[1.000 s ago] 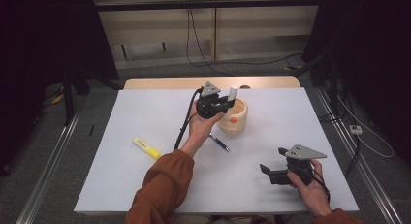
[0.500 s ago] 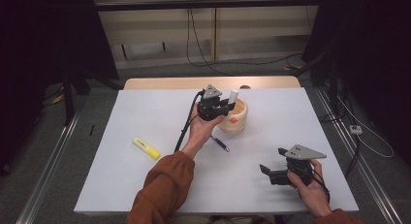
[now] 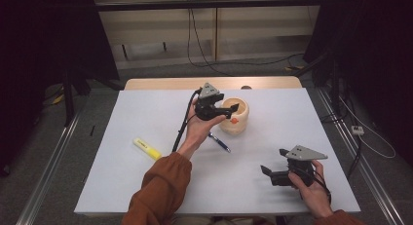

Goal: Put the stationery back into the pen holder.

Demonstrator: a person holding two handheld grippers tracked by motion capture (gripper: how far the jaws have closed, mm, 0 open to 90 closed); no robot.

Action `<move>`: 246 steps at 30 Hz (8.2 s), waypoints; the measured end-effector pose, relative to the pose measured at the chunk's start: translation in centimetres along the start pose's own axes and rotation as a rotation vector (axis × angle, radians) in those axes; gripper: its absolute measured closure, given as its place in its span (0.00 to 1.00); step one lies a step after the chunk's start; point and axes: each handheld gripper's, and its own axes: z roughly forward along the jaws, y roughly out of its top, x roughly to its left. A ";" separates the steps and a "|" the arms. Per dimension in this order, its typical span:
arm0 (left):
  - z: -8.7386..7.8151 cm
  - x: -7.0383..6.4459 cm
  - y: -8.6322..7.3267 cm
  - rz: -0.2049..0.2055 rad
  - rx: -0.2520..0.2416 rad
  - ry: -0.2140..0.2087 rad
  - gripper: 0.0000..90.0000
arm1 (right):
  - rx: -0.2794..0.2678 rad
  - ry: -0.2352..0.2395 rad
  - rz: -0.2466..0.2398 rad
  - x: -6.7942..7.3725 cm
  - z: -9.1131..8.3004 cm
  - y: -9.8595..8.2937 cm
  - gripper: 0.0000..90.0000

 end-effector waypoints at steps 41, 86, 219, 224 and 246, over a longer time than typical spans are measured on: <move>-12.4 3.0 -2.9 -0.026 0.174 0.094 0.15 | 0.005 -0.001 -0.005 0.1 0.3 0.2 0.08; -21.7 -2.0 -12.6 -0.043 0.180 0.149 0.05 | 0.074 0.096 -0.037 1.5 3.0 3.0 0.10; -19.6 -5.1 -12.5 0.277 0.195 0.087 0.06 | 0.364 0.392 -0.222 5.7 5.7 8.0 0.90; -18.8 -5.7 -12.0 0.380 0.233 0.073 0.08 | 0.357 0.398 -0.238 5.9 5.7 8.3 0.90; -14.1 -7.5 -10.4 0.788 0.199 0.220 0.12 | 0.360 0.420 -0.251 6.1 5.8 8.7 0.90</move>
